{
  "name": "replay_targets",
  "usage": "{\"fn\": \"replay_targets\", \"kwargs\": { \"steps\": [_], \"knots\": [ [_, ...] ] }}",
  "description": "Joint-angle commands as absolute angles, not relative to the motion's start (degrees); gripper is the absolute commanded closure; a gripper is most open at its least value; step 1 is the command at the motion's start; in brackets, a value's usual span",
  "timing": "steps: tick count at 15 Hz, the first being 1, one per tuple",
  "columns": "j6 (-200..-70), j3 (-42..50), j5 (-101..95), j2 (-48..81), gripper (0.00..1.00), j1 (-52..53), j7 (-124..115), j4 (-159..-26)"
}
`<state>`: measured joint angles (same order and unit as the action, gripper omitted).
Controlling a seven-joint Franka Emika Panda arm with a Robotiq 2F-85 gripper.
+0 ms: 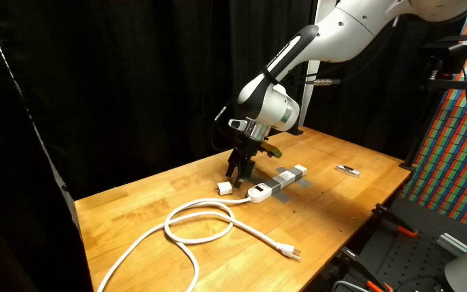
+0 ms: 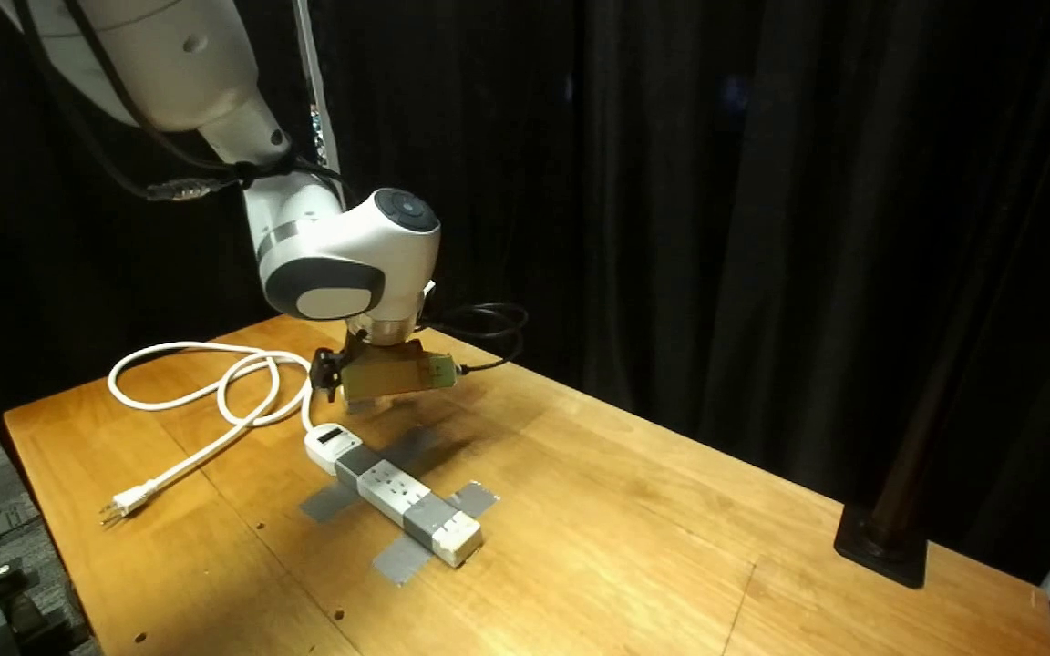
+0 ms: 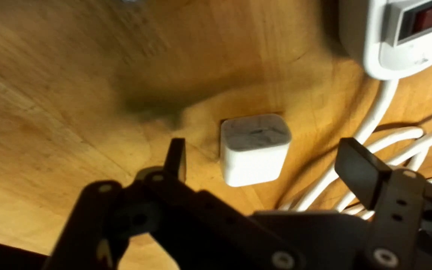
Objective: Plug the charger head into the extension cable
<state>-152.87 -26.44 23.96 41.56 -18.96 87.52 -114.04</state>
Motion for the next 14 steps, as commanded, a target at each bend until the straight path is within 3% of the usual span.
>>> {"fn": "replay_targets", "kwargs": {
  "steps": [1,10,11,12,14],
  "knots": [
    [-157.7,-30.5,27.1,43.3,0.00,-21.8,93.2,-114.9],
    [-157.5,-36.7,27.6,45.3,0.00,-28.6,100.7,-118.5],
    [-157.2,-36.5,27.2,45.2,0.25,-28.6,100.7,-118.9],
    [-157.2,-37.0,27.2,45.3,0.26,-29.2,101.4,-119.2],
    [-158.7,-38.8,28.4,45.7,0.42,-31.0,103.0,-119.7]
  ]
}}
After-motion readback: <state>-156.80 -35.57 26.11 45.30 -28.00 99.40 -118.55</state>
